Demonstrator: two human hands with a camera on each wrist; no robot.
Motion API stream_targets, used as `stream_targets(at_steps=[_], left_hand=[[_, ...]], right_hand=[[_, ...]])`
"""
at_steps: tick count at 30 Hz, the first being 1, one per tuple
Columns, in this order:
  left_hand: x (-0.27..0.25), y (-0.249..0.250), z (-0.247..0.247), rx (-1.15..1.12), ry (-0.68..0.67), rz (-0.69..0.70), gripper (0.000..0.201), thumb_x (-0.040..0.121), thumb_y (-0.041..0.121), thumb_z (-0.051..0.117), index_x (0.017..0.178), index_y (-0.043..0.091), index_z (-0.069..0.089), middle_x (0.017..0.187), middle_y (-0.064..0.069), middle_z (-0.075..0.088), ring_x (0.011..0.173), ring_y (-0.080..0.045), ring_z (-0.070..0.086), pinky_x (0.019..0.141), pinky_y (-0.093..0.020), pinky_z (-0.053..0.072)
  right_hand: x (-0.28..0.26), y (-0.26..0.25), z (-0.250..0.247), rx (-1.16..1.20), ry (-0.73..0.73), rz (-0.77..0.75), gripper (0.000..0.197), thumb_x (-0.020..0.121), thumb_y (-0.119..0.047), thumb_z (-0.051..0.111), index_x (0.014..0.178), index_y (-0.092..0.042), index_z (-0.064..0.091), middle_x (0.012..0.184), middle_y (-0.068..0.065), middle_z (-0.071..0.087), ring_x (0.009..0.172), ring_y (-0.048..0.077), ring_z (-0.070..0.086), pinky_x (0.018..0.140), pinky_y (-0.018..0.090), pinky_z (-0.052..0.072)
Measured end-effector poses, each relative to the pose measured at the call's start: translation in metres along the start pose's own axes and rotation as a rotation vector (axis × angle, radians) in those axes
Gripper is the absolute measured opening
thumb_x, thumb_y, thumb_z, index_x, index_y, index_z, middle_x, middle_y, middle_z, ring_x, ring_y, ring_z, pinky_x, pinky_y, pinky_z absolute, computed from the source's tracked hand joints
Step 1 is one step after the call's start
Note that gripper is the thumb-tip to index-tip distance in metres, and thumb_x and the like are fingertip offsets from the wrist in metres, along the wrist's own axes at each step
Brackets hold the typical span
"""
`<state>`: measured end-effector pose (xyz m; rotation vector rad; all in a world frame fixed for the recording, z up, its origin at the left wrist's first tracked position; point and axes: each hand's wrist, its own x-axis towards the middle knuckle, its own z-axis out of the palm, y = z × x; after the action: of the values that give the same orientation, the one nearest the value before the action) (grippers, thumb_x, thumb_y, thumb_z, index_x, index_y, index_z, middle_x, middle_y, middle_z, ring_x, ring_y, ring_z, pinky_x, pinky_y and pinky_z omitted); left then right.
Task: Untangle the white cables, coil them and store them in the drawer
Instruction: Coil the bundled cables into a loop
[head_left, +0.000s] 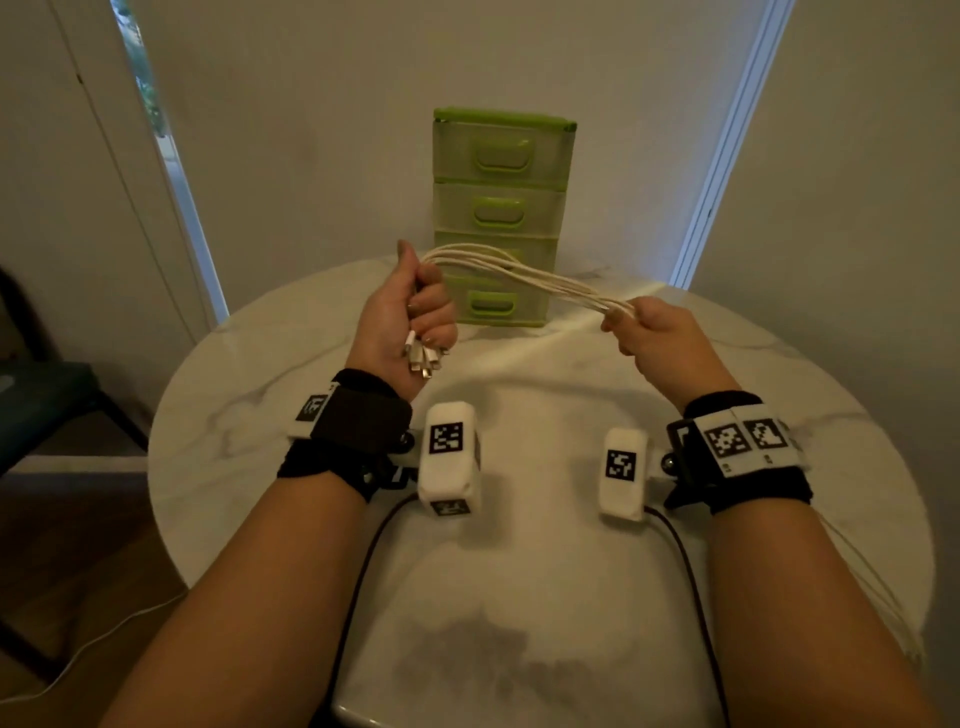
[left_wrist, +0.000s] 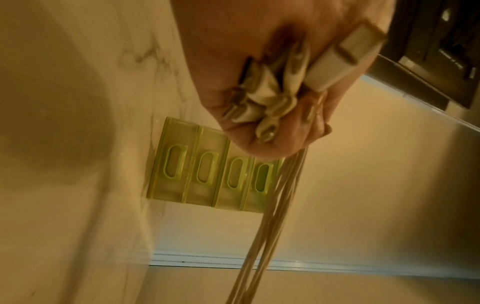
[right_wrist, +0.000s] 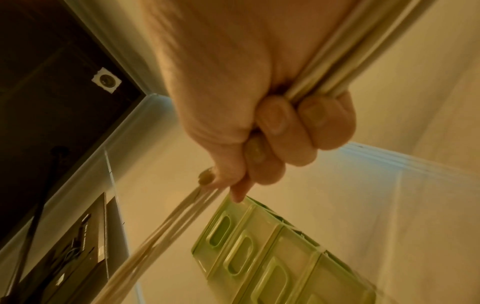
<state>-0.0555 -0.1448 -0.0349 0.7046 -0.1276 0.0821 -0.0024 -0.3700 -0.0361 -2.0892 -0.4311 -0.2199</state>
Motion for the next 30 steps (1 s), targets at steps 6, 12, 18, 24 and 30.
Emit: stream_targets(at_steps=[6,12,18,24,30], left_hand=[[0.005,0.002,-0.004,-0.05,0.027,0.072,0.046,0.099,0.05,0.025,0.067,0.02,0.04,0.037,0.007,0.029,0.027,-0.003,0.026,0.027,-0.013,0.021],[0.004,-0.011,0.005,0.084,0.078,0.14,0.045,0.098,0.051,0.023,0.069,0.02,0.039,0.041,0.01,0.027,0.032,-0.003,0.024,0.032,-0.016,0.025],[-0.005,-0.026,0.026,0.31,0.015,0.22,0.048,0.098,0.05,0.019,0.068,0.018,0.038,0.049,0.006,0.027,0.039,-0.007,0.026,0.038,-0.019,0.031],[-0.006,-0.042,0.045,0.54,-0.112,0.265,0.043,0.094,0.051,0.023,0.07,0.017,0.031,0.051,0.007,0.03,0.041,-0.008,0.03,0.041,-0.02,0.036],[-0.003,-0.042,0.041,0.597,-0.074,0.298,0.035,0.102,0.037,0.026,0.076,0.016,0.036,0.056,0.002,0.029,0.044,-0.01,0.03,0.042,-0.022,0.035]], right_hand=[[-0.009,0.005,-0.01,0.051,-0.247,0.188,0.02,0.095,-0.021,0.048,0.081,-0.017,0.063,0.063,0.001,0.048,0.047,0.014,0.041,0.045,0.024,0.037],[-0.01,0.002,-0.008,-0.001,-0.229,0.327,0.032,0.097,-0.031,0.041,0.075,-0.015,0.057,0.059,0.003,0.044,0.041,0.013,0.034,0.043,0.021,0.028],[0.005,-0.027,0.011,-0.059,0.043,0.221,0.032,0.098,-0.026,0.038,0.095,-0.003,0.06,0.073,0.004,0.049,0.058,0.015,0.04,0.05,0.024,0.029],[0.002,-0.064,0.028,-0.105,-0.132,0.211,0.031,0.099,-0.024,0.035,0.084,-0.006,0.056,0.068,0.007,0.047,0.054,0.017,0.04,0.049,0.026,0.033],[-0.017,-0.066,0.028,0.513,-0.289,0.211,0.026,0.095,-0.004,0.032,0.074,-0.011,0.046,0.065,0.004,0.041,0.041,0.008,0.028,0.039,0.019,0.022]])
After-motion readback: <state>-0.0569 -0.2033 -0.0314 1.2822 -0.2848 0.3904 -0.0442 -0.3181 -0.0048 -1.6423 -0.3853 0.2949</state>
